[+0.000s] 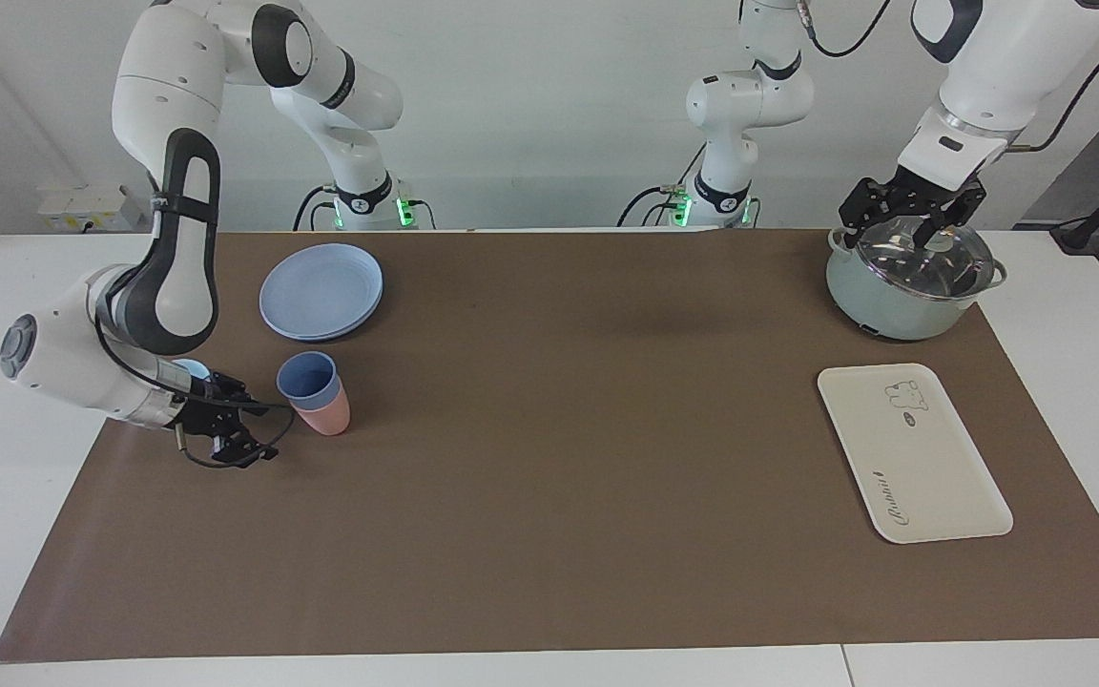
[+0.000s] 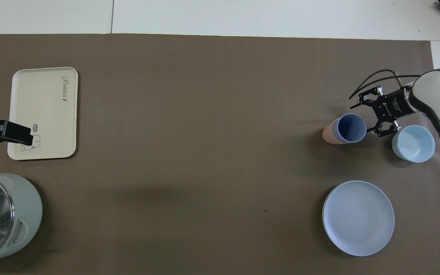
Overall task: Place cup on tray
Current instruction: 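Close the right gripper on the rim of the stacked cups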
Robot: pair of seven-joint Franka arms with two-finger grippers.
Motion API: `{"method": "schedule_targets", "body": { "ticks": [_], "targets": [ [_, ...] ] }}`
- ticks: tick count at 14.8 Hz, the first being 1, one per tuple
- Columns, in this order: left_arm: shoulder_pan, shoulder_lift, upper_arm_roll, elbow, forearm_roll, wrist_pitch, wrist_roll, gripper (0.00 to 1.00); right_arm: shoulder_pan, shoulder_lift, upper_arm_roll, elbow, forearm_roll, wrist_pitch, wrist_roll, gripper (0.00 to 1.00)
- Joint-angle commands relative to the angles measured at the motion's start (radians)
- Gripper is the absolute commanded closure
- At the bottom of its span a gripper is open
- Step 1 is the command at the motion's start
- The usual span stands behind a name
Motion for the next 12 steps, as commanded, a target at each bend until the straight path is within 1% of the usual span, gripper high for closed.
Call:
{"method": "schedule_targets", "body": {
  "ticks": [1,3,5,9,11,12],
  "targets": [
    [0.01,-0.022,-0.003,-0.025,-0.009,0.011,-0.007,0.0,0.006,0.0,0.011,-0.041,0.059,0.003,0.018,0.08],
    [0.01,-0.024,-0.004,-0.027,-0.009,0.011,-0.005,0.0,0.008,-0.013,0.014,-0.079,0.118,0.0,0.018,0.08],
    [0.01,-0.022,-0.004,-0.025,-0.009,0.011,-0.005,0.0,0.02,-0.032,0.019,-0.129,0.142,0.002,0.015,0.08],
    [0.01,-0.024,-0.003,-0.025,-0.009,0.011,-0.007,0.0,0.035,-0.041,0.019,-0.151,0.208,-0.007,0.02,0.08],
    [0.01,-0.024,-0.004,-0.025,-0.009,0.011,-0.005,0.0,0.037,-0.055,0.019,-0.185,0.232,-0.016,0.017,0.08],
    [0.01,-0.022,-0.004,-0.025,-0.009,0.011,-0.005,0.0,0.037,-0.059,0.019,-0.196,0.264,-0.019,0.017,0.08]
  ]
}}
